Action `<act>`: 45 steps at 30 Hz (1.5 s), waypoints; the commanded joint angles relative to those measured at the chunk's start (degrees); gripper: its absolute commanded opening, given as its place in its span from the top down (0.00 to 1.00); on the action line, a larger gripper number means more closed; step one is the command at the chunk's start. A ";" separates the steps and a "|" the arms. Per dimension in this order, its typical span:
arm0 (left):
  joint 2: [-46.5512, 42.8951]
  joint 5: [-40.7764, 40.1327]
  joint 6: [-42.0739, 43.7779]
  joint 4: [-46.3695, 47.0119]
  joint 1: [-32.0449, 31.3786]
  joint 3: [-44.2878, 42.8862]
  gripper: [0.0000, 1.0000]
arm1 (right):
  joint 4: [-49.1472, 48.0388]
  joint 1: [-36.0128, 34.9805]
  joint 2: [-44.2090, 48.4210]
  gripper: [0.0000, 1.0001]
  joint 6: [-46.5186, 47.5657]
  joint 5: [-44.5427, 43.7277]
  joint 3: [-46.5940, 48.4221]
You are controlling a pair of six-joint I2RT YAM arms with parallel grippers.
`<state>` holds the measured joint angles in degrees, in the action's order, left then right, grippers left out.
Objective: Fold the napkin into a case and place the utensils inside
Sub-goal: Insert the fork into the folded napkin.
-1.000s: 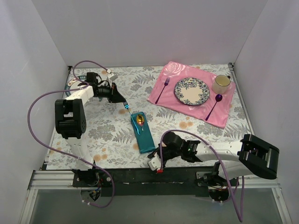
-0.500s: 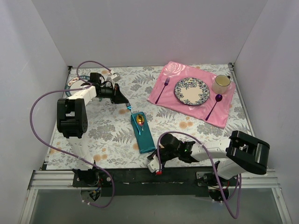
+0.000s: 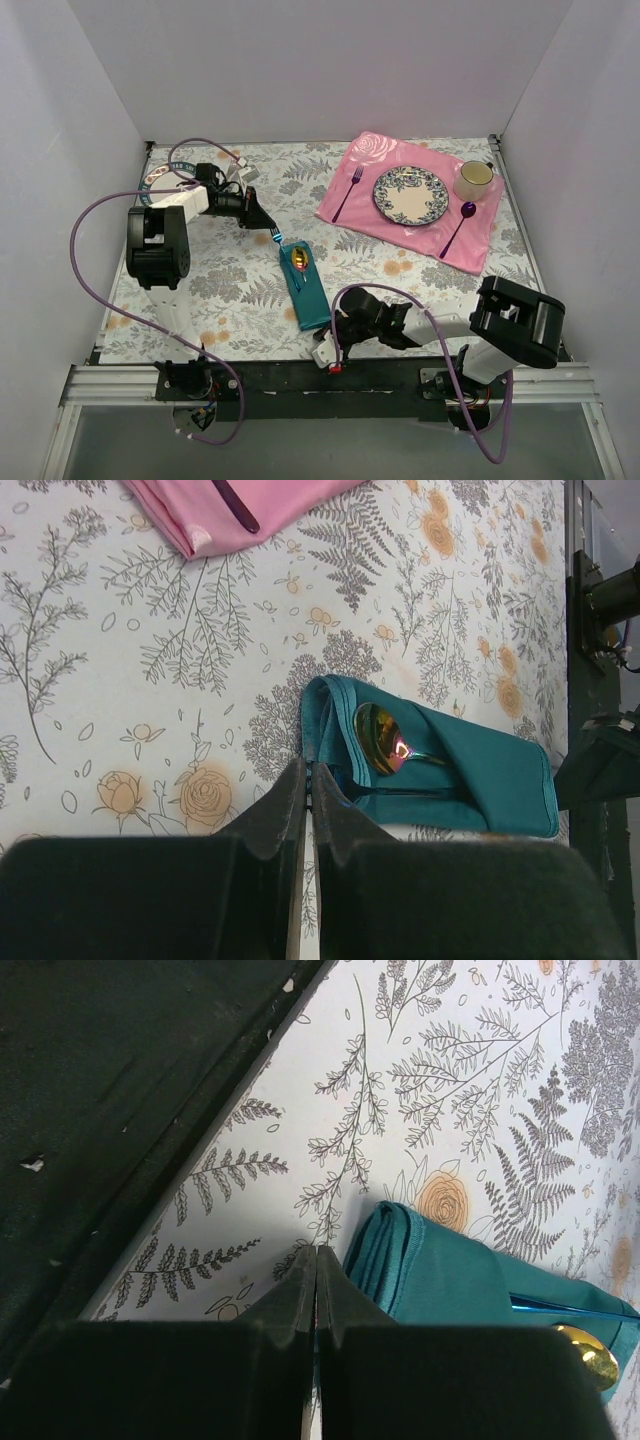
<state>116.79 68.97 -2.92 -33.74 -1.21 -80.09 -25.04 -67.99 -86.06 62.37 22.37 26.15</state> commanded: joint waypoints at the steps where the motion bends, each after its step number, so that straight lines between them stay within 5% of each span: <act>1: 0.01 2.66 2.48 -2.30 -0.02 -1.03 1.00 | -1.86 0.22 -1.56 0.99 -0.06 -0.93 1.45; 45: -3.06 1.87 1.25 -1.95 -3.97 6.18 1.00 | -3.00 0.75 -3.67 0.99 -0.49 -1.63 2.68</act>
<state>119.02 71.05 -2.42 -36.60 -4.54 -74.98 -27.66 -67.55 -88.88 62.54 21.17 27.64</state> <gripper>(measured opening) 0.018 0.023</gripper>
